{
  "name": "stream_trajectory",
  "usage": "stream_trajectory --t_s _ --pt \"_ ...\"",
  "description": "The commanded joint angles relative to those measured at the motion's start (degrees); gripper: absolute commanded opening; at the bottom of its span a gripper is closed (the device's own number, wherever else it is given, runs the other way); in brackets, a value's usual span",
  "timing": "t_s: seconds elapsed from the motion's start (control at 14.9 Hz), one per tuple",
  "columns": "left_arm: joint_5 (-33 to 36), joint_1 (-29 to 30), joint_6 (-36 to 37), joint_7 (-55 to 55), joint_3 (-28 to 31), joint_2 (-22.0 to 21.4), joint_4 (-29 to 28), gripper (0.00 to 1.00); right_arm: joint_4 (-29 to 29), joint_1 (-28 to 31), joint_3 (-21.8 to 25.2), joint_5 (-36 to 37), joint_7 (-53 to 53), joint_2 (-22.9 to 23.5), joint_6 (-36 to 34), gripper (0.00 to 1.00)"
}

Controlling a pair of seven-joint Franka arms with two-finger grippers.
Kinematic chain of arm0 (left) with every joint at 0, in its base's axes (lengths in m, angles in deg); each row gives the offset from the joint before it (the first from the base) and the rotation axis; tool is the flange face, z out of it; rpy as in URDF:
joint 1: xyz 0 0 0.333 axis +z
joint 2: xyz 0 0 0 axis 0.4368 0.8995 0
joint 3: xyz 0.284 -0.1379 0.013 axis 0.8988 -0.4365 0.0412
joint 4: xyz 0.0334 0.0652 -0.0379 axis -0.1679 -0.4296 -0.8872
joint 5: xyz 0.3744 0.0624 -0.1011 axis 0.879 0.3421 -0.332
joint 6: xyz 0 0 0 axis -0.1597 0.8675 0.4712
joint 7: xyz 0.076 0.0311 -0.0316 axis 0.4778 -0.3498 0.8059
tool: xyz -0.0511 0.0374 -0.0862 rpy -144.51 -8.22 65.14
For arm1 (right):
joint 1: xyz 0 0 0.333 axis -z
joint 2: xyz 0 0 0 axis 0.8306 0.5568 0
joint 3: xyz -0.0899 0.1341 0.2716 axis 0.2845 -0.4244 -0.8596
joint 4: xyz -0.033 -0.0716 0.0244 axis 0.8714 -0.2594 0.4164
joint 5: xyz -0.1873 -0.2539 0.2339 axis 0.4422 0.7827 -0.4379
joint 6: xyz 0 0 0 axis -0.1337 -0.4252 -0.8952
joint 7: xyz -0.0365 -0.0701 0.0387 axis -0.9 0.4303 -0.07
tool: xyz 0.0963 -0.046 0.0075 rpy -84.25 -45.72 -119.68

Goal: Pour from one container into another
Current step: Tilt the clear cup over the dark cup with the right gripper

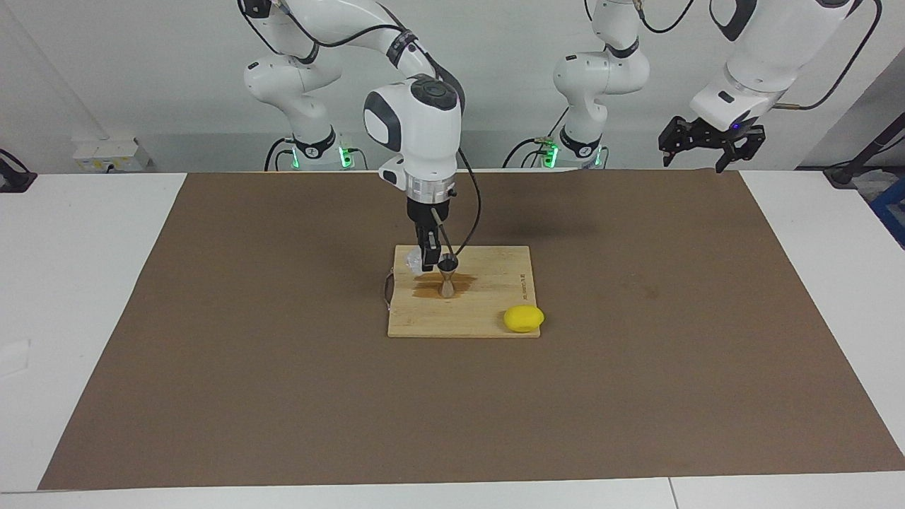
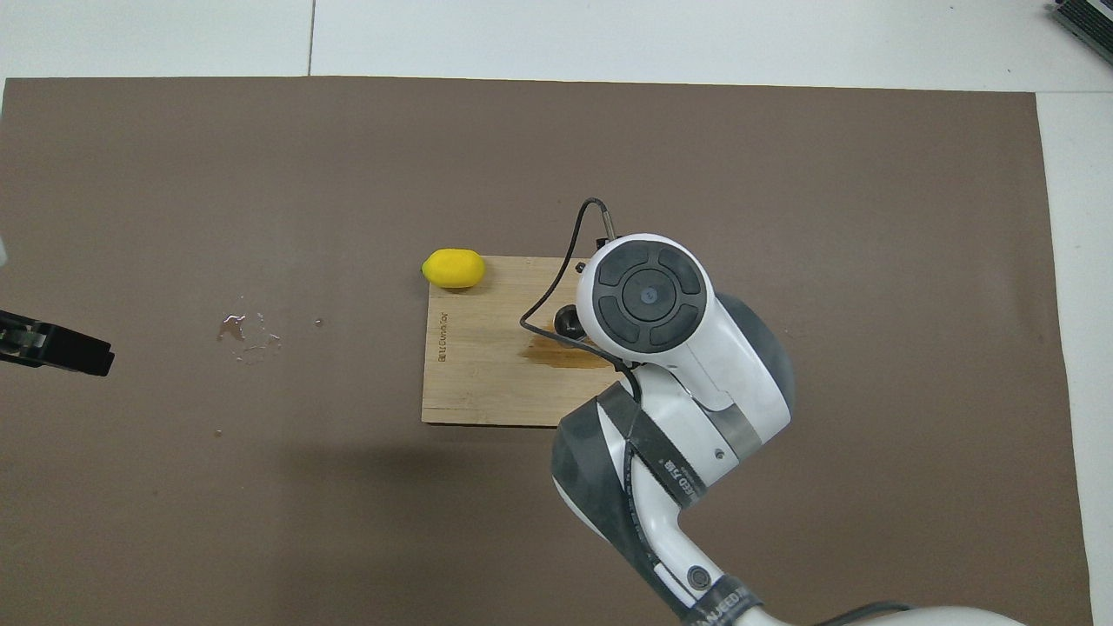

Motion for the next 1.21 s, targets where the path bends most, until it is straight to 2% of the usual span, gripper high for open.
stream_trajectory --t_s 0.0,0.2,0.33,0.54,0.87,1.14 --pt "0.5 0.0 1.47 1.04 0.6 -1.8 -1.46 1.0 1.99 -0.29 -0.16 2.94 -1.62 -1.83 0.57 0.0" --pt "0.5 0.17 0.94 0.96 0.77 -1.8 -1.37 1.0 2.61 -1.16 -0.17 4.96 -1.62 -2.01 0.83 0.0" --pt "0.59 3.23 -0.29 1.22 0.86 -1.8 -1.72 1.0 2.61 -2.49 -0.16 6.11 -1.97 -1.75 0.48 0.0" --pt "0.59 3.61 -5.03 1.05 0.86 -1.72 -2.07 1.0 2.61 -2.67 -0.16 6.46 -2.06 -1.75 0.48 0.0" --pt "1.03 3.34 -7.14 1.05 0.86 2.41 -0.15 1.0 2.61 -2.66 -0.16 8.13 -1.97 -1.84 0.22 0.0" --pt "0.94 3.43 -8.29 1.05 0.95 3.47 0.03 1.0 2.35 -2.58 -0.16 8.66 -1.88 -1.75 -0.04 0.0"
